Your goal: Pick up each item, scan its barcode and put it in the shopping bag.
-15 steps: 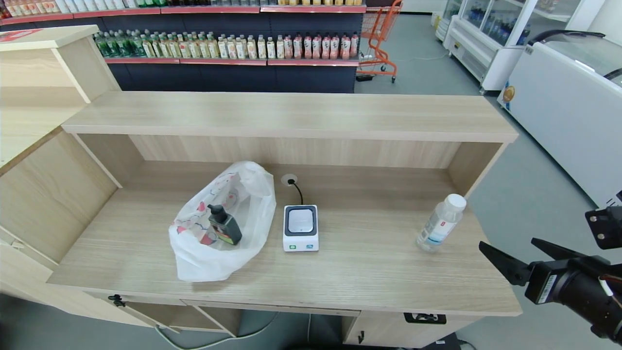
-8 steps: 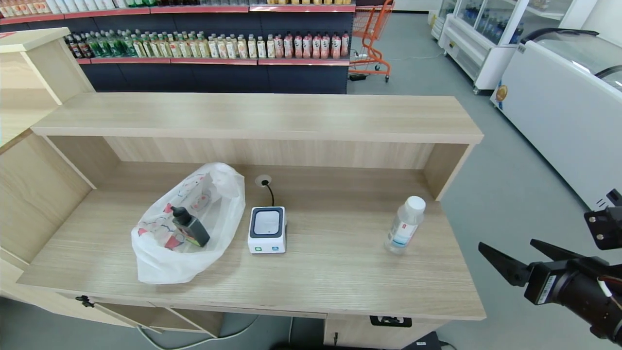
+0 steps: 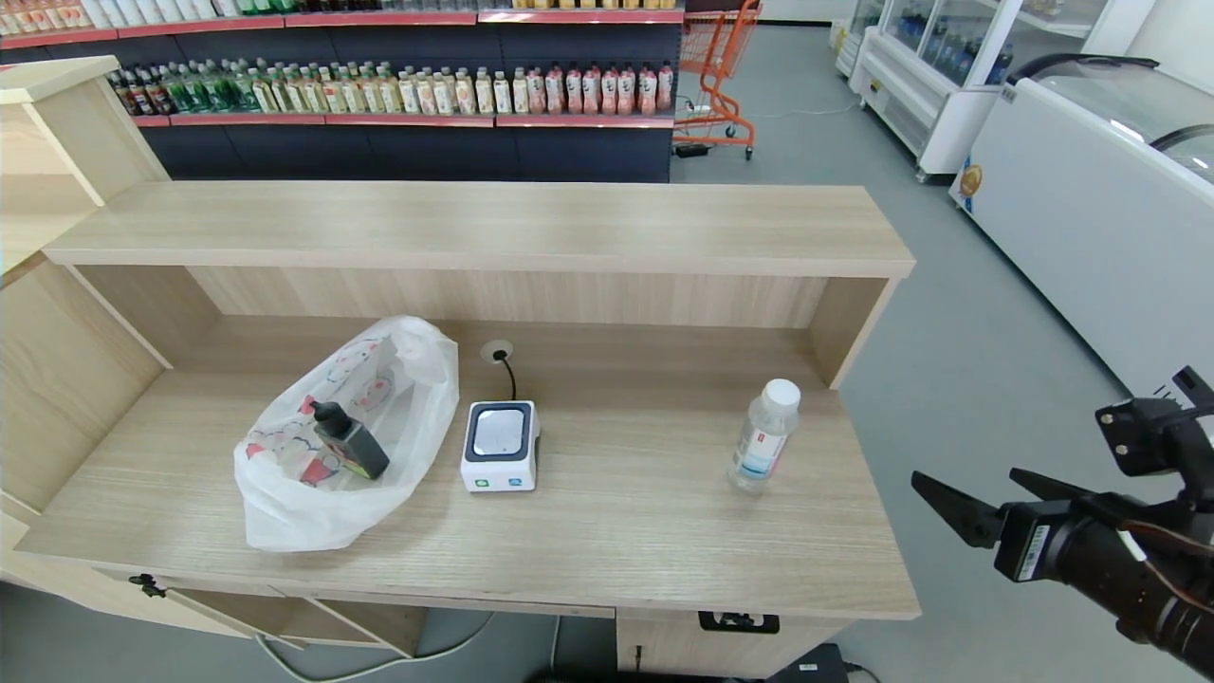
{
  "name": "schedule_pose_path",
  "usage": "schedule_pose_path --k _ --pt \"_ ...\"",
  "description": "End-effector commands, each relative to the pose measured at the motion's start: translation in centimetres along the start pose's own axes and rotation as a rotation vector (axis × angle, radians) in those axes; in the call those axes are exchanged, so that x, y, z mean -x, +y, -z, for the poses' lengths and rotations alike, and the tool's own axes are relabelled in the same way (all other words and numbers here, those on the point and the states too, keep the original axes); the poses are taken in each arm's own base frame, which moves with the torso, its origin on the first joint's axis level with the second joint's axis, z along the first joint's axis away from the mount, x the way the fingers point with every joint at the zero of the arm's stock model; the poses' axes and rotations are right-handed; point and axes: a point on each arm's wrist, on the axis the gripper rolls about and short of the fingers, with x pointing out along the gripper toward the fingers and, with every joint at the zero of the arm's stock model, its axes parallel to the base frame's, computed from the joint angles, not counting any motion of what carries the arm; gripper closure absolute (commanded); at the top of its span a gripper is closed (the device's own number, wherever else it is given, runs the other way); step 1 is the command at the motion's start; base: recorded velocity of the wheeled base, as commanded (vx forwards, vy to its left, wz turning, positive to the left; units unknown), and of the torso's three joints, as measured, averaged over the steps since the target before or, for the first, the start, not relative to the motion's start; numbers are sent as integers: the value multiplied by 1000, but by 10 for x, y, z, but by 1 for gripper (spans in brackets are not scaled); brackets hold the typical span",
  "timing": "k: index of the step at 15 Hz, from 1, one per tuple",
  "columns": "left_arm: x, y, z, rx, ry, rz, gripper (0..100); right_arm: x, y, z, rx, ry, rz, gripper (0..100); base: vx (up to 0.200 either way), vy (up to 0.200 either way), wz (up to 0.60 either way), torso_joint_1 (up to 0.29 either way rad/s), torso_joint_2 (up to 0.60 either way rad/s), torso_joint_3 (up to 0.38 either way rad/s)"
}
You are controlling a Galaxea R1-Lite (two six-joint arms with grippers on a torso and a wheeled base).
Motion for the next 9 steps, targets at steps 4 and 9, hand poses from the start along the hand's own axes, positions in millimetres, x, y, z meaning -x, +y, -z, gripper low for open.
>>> schedule_pose_path --k 4,9 --pt "0 0 0 0 0 0 0 -32 1 23 36 148 10 0 0 0 0 0 0 0" --pt "0 0 0 0 0 1 0 -60 4 31 37 166 8 0 0 0 0 0 0 0"
